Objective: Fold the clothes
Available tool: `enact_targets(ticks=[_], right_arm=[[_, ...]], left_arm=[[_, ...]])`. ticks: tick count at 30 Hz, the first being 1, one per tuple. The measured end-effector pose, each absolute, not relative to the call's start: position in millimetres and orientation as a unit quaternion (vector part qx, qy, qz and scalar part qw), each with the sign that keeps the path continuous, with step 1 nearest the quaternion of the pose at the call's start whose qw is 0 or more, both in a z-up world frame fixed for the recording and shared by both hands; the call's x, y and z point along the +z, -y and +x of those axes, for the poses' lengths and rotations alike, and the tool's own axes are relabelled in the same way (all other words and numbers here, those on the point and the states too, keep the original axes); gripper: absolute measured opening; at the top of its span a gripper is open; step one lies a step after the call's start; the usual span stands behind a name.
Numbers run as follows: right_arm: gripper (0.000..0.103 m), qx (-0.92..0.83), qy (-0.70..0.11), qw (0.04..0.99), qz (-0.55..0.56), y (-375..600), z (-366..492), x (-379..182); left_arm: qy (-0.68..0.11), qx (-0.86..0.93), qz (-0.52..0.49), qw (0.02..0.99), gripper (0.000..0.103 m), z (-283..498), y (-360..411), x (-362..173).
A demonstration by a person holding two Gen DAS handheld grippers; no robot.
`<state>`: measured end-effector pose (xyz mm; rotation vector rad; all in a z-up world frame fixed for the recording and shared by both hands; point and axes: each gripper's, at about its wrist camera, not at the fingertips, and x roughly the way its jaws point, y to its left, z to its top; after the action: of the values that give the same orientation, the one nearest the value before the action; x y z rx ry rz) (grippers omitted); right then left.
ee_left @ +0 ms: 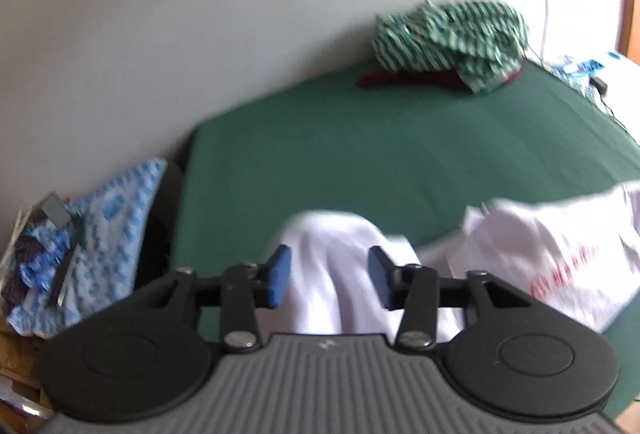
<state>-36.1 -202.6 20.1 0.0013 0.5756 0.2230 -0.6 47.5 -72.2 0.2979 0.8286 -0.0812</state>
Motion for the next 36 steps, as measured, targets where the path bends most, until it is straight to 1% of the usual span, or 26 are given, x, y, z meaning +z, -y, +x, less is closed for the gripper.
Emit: enact_targets(ticks=[2,3,4,6,7,8,9,12,13,14,15,16,17,18,19,20,21,22,24,26,28,34,35,36], right_arm=[[0.056,0.106,-0.350,0.930,-0.039,181.4,-28.8,-33.6],[0.056,0.096,-0.373,0.921,-0.056,172.8,-26.9,-57.5],[0.056,0.085,-0.391,0.914,-0.071,165.9,-25.3,-77.6],[0.056,0.061,-0.416,0.903,-0.089,158.3,-21.6,-106.2],[0.057,0.048,-0.424,0.900,-0.085,158.6,-18.2,-114.8],[0.060,0.039,-0.435,0.897,-0.069,162.4,-13.5,-120.7],[0.064,0.034,-0.446,0.893,-0.047,167.6,-9.1,-125.9],[0.065,0.015,-0.479,0.878,0.012,176.8,5.6,-139.3],[0.062,0.014,-0.485,0.874,0.025,177.1,7.4,-143.0],[0.046,0.015,-0.484,0.874,0.029,174.9,7.6,-144.7],[0.018,0.010,-0.479,0.877,0.027,171.3,8.5,-144.3],[0.008,0.000,-0.474,0.880,0.021,166.8,8.9,-142.9],[0.006,-0.008,-0.469,0.883,0.020,162.9,8.9,-140.5],[0.000,-0.012,-0.463,0.886,0.022,159.5,8.0,-137.8],[0.000,-0.016,-0.457,0.889,0.022,155.7,6.7,-134.6],[0.000,-0.021,-0.448,0.894,0.015,150.7,4.3,-130.9],[0.000,-0.030,-0.436,0.900,0.000,144.7,1.3,-126.9],[0.000,-0.040,-0.423,0.905,-0.017,139.2,-2.5,-122.5],[0.000,-0.059,-0.403,0.913,-0.036,133.8,-10.0,-114.6],[0.000,-0.075,-0.399,0.913,-0.029,137.2,-13.3,-110.2],[0.000,-0.099,-0.398,0.912,-0.024,144.1,-16.9,-108.4],[0.000,-0.143,-0.401,0.905,0.015,178.5,-21.4,-103.4],[0.007,-0.146,-0.405,0.902,0.030,186.6,-18.5,-104.7],[0.022,-0.149,-0.407,0.900,0.042,195.0,-14.5,-107.1]], left_arm=[[-0.417,-0.023,0.154,0.896,0.064,-13.7,-41.4,-86.1],[-0.423,-0.013,0.156,0.893,0.065,-21.9,-40.3,-91.2],[-0.429,-0.004,0.158,0.889,0.071,-30.0,-39.1,-96.2],[-0.441,0.014,0.161,0.883,0.075,-46.3,-36.8,-106.4],[-0.443,0.018,0.155,0.883,0.081,-55.1,-37.4,-108.4],[-0.443,0.019,0.148,0.884,0.087,-64.2,-38.5,-109.5],[-0.440,0.017,0.143,0.886,0.098,-66.9,-39.1,-110.6],[-0.433,0.007,0.135,0.891,0.099,-64.3,-37.7,-115.9],[-0.435,0.006,0.134,0.890,0.099,-58.8,-34.9,-119.7],[-0.436,0.000,0.132,0.890,0.098,-51.9,-33.1,-123.3],[-0.440,-0.004,0.132,0.888,0.093,-44.5,-31.4,-128.3],[-0.446,-0.007,0.132,0.885,0.076,-37.1,-29.6,-133.6],[-0.458,-0.008,0.133,0.879,0.068,-29.0,-29.3,-141.9],[-0.471,-0.014,0.129,0.873,0.050,-22.8,-30.8,-149.0],[-0.482,-0.022,0.123,0.867,0.037,-17.3,-32.8,-155.4],[-0.493,-0.030,0.114,0.862,0.031,-11.7,-35.4,-162.8],[-0.500,-0.034,0.110,0.858,0.020,-7.9,-37.5,-168.2],[-0.505,-0.036,0.107,0.856,0.014,-4.6,-39.2,-172.9],[-0.502,-0.048,0.104,0.857,0.012,-2.2,-42.1,-176.4],[-0.498,-0.058,0.107,0.859,0.012,-3.0,-47.3,-177.4],[-0.493,-0.069,0.111,0.860,0.017,-4.2,-52.8,-178.0],[-0.497,-0.083,0.096,0.858,0.018,-10.5,-77.1,-174.8],[-0.493,-0.084,0.098,0.861,0.019,-12.2,-77.3,-172.6],[-0.488,-0.085,0.101,0.863,0.020,-13.9,-77.4,-170.3]])
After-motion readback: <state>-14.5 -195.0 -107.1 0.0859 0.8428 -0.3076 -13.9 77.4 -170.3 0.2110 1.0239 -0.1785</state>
